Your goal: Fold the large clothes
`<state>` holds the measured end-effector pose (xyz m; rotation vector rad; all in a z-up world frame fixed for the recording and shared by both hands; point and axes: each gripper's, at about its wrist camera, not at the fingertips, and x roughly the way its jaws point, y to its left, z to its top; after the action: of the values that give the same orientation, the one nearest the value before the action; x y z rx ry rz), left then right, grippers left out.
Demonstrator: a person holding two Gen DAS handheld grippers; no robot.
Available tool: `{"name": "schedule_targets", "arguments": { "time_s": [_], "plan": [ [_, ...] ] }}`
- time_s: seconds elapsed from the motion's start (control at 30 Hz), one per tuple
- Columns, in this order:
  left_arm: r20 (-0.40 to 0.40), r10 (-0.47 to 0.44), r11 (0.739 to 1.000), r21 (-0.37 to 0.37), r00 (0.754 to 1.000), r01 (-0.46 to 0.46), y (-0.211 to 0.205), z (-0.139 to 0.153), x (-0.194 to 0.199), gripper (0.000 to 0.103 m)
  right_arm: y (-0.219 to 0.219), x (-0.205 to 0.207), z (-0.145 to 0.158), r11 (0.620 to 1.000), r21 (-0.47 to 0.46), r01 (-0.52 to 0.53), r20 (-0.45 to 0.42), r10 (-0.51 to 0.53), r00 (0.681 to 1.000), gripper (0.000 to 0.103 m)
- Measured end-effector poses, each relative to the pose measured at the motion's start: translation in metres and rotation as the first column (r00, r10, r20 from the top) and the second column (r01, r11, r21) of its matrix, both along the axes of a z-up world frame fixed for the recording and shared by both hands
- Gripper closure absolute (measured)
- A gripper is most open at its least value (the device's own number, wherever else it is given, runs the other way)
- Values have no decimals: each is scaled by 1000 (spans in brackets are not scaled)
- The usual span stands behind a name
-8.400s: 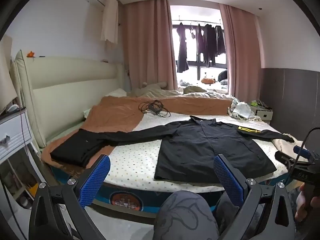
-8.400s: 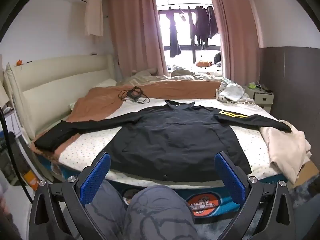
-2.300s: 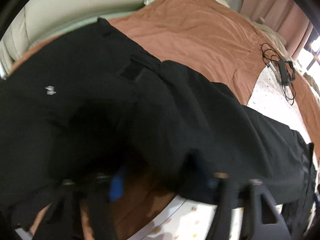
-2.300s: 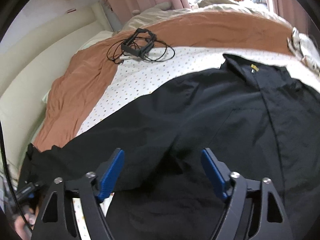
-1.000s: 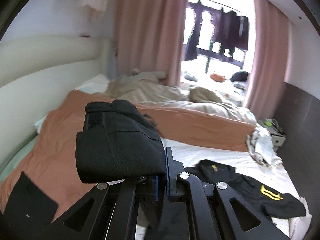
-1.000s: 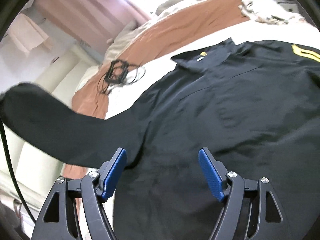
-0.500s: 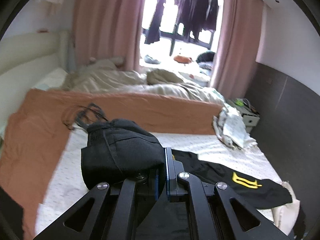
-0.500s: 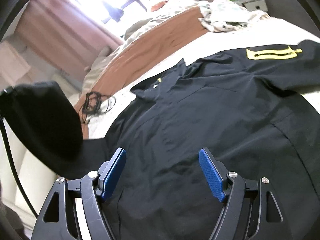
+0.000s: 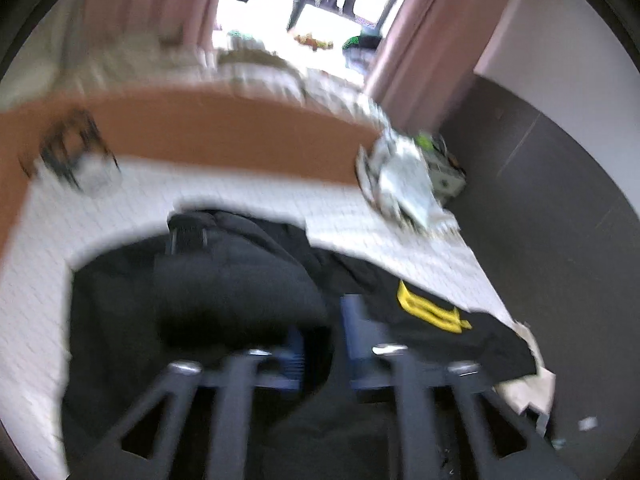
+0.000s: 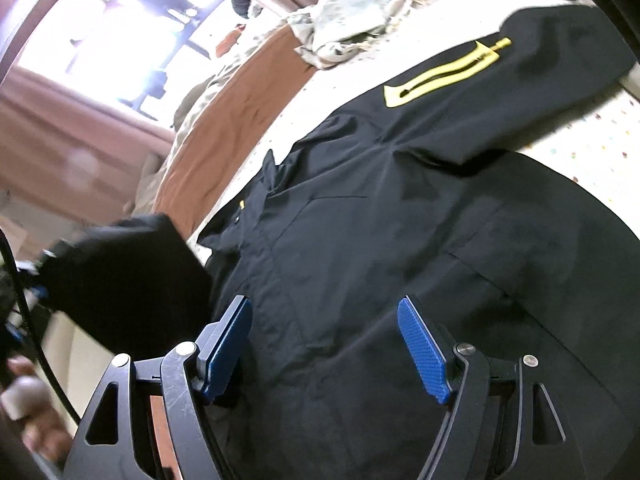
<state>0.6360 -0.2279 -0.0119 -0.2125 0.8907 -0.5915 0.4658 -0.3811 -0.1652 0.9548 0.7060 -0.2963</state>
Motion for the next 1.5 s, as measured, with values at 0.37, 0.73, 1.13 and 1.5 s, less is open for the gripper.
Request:
{"name": "schedule_targets", "arguments": {
  "time_s": [0.37, 0.73, 1.13, 1.5],
  "plan": [
    [-241, 216, 955, -149, 946, -256, 75, -93, -46, 9, -10, -9, -3, 999, 9, 53, -3, -53, 999, 27],
    [-118, 447, 886, -82, 887, -457, 161, -82, -82, 9, 33, 22, 4, 988, -125, -95, -45, 90, 995, 27],
    [-109, 518, 837, -139, 848, -529, 215, -80, -80, 9, 107, 83, 10, 840, -423, -338, -246, 252, 936, 27],
    [-171, 565, 780, -209, 808, -590, 247, -87, -82, 12, 147, 133, -19, 673, -536, -510, -457, 277, 845, 28]
  ]
}}
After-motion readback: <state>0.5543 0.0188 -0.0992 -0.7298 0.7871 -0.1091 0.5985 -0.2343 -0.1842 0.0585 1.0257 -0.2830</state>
